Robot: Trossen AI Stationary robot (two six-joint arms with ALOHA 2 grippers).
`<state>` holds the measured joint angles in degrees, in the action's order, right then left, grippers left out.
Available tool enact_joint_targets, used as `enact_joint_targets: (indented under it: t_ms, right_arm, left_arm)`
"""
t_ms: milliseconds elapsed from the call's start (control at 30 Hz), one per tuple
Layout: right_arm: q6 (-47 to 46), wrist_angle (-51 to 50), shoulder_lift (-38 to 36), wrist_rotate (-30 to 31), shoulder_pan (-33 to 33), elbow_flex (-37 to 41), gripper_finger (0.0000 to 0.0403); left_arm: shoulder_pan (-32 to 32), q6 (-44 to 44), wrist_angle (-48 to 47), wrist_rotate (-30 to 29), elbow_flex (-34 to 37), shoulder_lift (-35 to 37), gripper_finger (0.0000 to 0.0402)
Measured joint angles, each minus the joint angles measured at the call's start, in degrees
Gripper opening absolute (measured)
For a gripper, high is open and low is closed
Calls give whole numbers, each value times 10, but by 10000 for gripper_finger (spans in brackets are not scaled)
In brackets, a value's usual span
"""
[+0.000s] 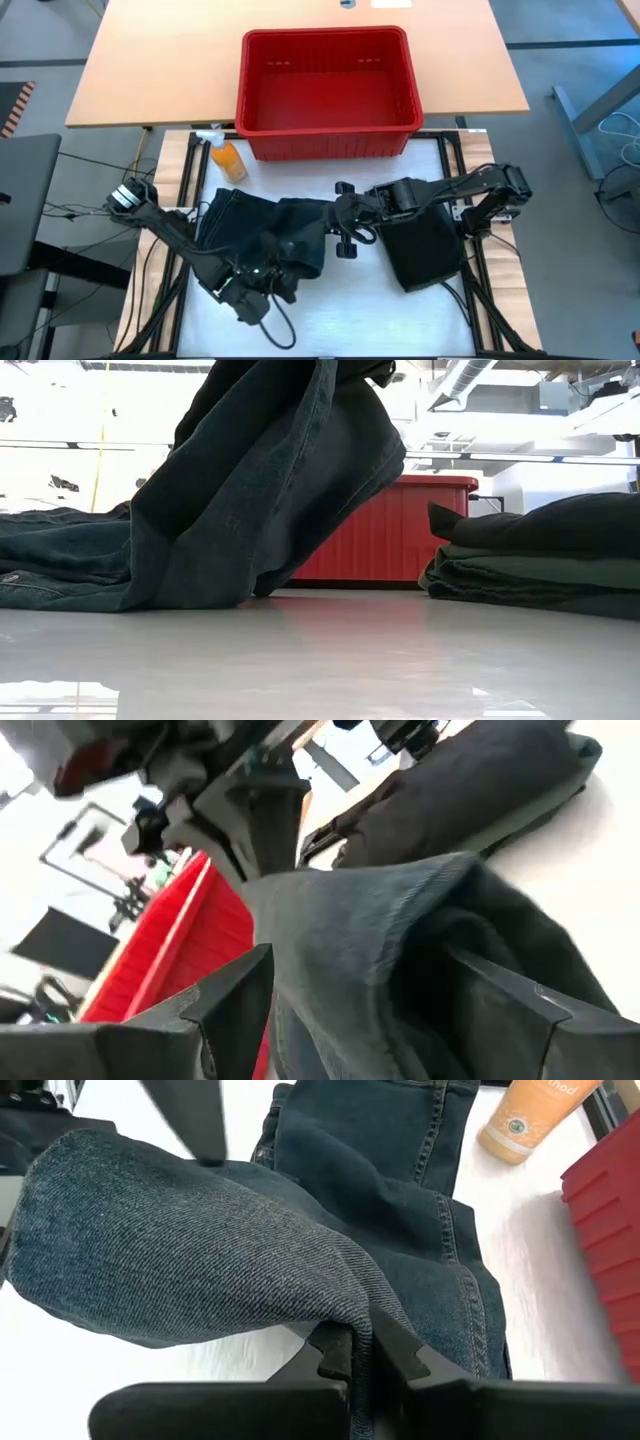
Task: Fold laundry
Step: Fold the dark blue jeans
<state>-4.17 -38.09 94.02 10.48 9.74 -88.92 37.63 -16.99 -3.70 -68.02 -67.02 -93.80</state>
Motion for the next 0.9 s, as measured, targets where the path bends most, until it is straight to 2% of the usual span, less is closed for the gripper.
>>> enact_joint_targets:
  t_ms: [200, 333, 600, 667, 900]
  right_arm:
    - [-3, 0, 0, 0, 0, 0, 33]
    - [-3, 0, 0, 0, 3, 0, 30]
    - [-4, 16, 0, 4, 2, 1, 31]
    - [-6, 17, 0, 5, 3, 1, 30]
    - [-15, 18, -1, 4, 3, 1, 33]
  left_arm:
    - [-22, 97, -82, 4, 0, 0, 265]
    - [-35, 154, -119, 44, 0, 0, 265]
    - [-65, 210, -129, 49, 0, -1, 265]
    - [-69, 227, -130, 40, 0, -1, 265]
    - [-64, 250, -115, -56, 0, -1, 265]
